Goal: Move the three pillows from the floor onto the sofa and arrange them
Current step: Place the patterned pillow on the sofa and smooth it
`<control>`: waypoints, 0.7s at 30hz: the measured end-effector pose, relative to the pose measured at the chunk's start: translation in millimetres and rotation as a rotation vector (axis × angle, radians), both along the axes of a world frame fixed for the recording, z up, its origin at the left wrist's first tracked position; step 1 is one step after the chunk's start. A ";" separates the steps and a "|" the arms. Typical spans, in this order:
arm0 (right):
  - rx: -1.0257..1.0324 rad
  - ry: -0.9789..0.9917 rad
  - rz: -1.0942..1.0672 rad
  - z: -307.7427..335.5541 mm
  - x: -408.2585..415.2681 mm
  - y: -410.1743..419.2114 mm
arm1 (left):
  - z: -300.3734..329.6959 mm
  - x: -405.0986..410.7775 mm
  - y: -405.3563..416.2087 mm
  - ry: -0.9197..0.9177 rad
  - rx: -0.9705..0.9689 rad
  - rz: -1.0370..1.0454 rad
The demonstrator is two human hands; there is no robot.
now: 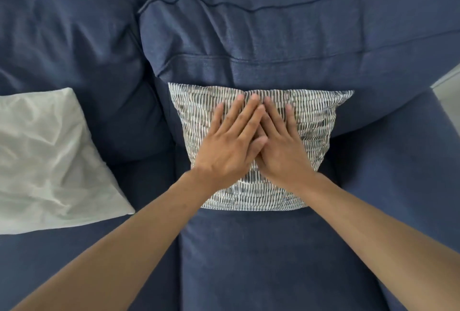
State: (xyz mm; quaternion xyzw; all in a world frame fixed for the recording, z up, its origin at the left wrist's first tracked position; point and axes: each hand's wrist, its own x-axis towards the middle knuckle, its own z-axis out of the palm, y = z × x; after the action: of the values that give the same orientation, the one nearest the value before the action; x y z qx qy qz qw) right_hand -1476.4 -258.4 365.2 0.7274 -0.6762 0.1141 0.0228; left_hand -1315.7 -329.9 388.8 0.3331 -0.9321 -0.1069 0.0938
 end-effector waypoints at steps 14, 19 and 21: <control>-0.009 0.032 -0.344 3.1 -63.1 32.8 | -2.1 62.6 -27.8 -0.076 -0.062 0.253; -0.021 0.122 0.005 -5.7 -27.3 17.5 | -17.7 17.2 -2.0 -0.051 -0.123 -0.034; 0.012 0.149 0.015 -7.4 -30.4 6.6 | -22.9 11.3 -10.6 -0.118 -0.130 -0.036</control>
State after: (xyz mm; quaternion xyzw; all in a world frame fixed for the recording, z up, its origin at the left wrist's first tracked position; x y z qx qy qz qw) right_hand -1506.8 -251.8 357.8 0.7390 -0.6680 0.0557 0.0677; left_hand -1304.5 -340.4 365.8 0.3152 -0.9468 -0.0281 0.0579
